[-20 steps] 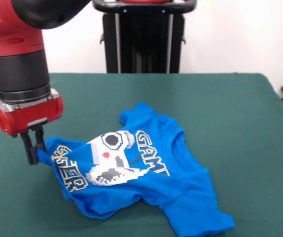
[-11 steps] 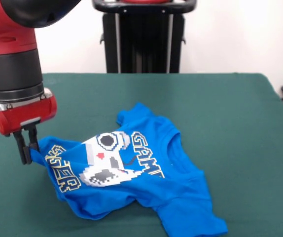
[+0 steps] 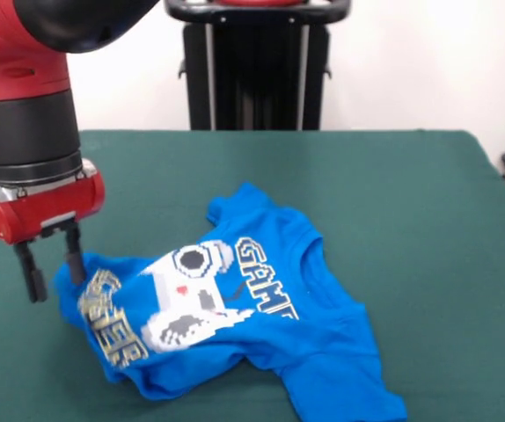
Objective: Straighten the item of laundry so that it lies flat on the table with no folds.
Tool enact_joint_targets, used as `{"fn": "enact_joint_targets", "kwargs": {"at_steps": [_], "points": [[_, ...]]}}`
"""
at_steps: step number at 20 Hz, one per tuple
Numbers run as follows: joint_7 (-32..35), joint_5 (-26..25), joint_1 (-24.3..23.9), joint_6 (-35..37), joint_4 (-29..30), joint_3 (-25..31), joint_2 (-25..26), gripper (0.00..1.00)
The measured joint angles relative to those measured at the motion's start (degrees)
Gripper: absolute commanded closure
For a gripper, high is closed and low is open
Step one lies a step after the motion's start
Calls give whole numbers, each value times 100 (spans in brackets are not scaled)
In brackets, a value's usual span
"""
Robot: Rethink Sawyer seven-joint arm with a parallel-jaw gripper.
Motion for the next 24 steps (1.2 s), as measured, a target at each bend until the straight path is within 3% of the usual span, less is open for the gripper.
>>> {"fn": "enact_joint_targets", "kwargs": {"at_steps": [15, 24], "points": [[0, -225, 159, 0, -10, 1, 65, 0], [0, -222, 707, -1, 371, 0, -265, 0]]}}
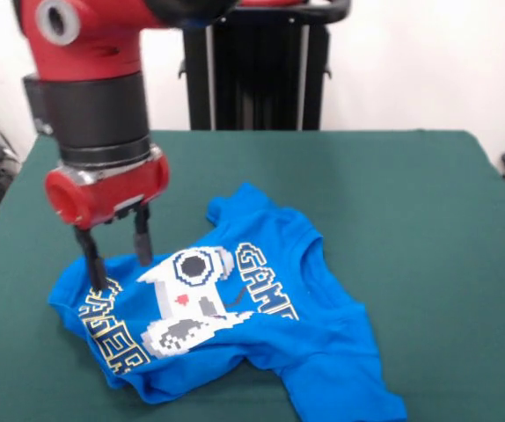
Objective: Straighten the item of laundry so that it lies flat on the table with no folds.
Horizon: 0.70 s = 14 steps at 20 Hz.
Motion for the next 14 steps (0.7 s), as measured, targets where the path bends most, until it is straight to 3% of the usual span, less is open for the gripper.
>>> {"fn": "enact_joint_targets", "kwargs": {"at_steps": [14], "points": [[0, 9, 464, -231, 359, 2, -224, 0]]}}
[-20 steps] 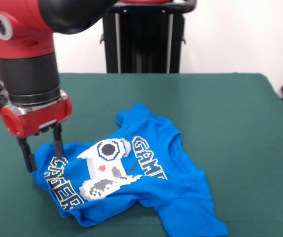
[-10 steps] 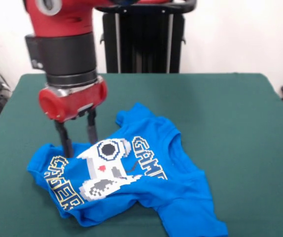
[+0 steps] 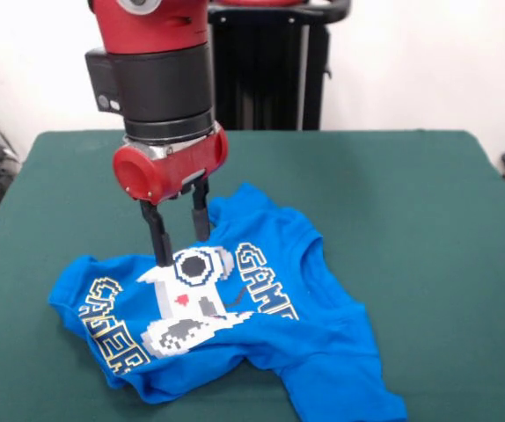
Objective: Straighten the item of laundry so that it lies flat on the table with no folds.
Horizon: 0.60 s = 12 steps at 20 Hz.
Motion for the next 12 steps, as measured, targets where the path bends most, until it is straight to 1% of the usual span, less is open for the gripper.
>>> {"fn": "enact_joint_targets", "kwargs": {"at_steps": [8, 12], "points": [[0, 132, 108, 1, 314, 1, -2, 0], [0, 398, 195, 12, 529, 1, -4, 0]]}}
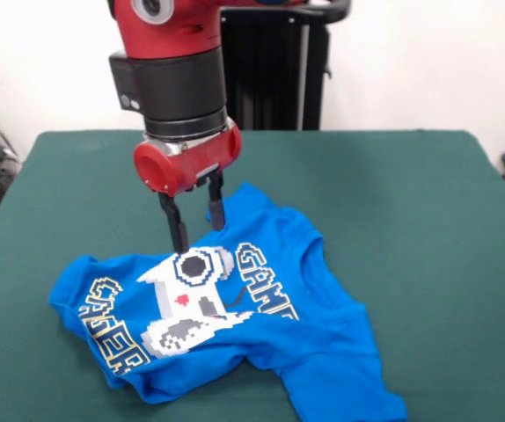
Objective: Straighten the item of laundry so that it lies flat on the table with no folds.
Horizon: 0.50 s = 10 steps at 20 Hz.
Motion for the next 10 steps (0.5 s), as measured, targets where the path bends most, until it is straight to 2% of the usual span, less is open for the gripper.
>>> {"fn": "enact_joint_targets", "kwargs": {"at_steps": [10], "points": [[0, 667, 119, 0, 391, 45, -124, 0]]}}
